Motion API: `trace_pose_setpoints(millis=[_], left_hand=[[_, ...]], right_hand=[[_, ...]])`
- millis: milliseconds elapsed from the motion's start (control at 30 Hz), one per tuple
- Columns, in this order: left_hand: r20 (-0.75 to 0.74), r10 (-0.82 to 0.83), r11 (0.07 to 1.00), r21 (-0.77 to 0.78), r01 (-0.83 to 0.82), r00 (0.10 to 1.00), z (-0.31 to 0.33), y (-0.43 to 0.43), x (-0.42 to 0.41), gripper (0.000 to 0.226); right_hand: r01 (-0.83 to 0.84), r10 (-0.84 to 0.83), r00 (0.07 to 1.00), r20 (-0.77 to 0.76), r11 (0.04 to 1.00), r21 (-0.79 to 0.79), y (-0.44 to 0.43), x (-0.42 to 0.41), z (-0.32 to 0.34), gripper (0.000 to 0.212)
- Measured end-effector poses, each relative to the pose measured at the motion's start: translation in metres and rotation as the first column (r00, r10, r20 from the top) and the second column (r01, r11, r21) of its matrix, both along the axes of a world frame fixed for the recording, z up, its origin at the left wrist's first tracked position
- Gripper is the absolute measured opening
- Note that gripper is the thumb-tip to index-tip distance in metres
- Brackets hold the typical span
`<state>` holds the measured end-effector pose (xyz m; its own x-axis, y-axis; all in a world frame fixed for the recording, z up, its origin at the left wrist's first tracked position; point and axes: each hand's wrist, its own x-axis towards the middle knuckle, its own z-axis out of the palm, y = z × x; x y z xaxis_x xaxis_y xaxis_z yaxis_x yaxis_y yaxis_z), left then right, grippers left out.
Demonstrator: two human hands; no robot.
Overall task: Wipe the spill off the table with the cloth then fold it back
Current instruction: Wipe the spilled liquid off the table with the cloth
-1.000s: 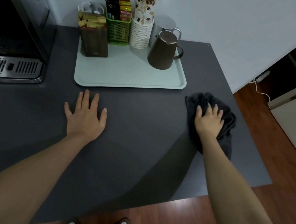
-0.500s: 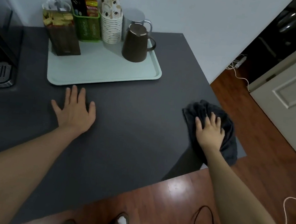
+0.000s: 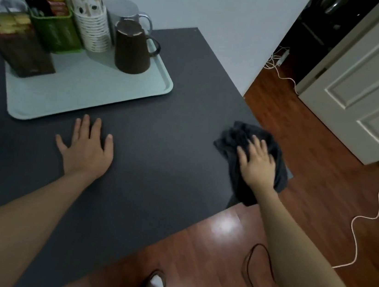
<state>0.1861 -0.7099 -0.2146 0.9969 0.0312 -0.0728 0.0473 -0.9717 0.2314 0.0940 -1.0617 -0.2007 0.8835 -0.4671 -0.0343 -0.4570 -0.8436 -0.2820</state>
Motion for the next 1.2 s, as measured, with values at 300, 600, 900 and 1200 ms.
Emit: trace_pose_setpoints(millis=[300, 600, 900, 1200], left_hand=[[0.001, 0.001, 1.000, -0.001, -0.001, 1.000, 0.003, 0.000, -0.001, 0.059], [0.009, 0.011, 1.000, -0.011, -0.011, 1.000, 0.002, -0.001, -0.001, 0.058], [0.004, 0.012, 0.999, -0.037, -0.012, 1.000, 0.002, 0.001, -0.002, 0.053], [0.014, 0.002, 0.999, -0.048, -0.001, 1.000, 0.002, 0.001, -0.002, 0.054]], right_hand=[[-0.191, 0.191, 0.982, -0.001, 0.981, -0.038, 0.112, -0.026, -0.010, 0.050], [0.150, -0.141, 0.980, -0.138, 0.987, 0.056, 0.030, 0.086, 0.001, 0.058], [-0.628, 0.628, 0.778, -0.021, 0.778, -0.026, 0.138, 0.093, -0.006, 0.047], [-0.014, 0.018, 0.991, -0.129, 1.000, 0.028, 0.105, 0.149, 0.002, 0.054]])
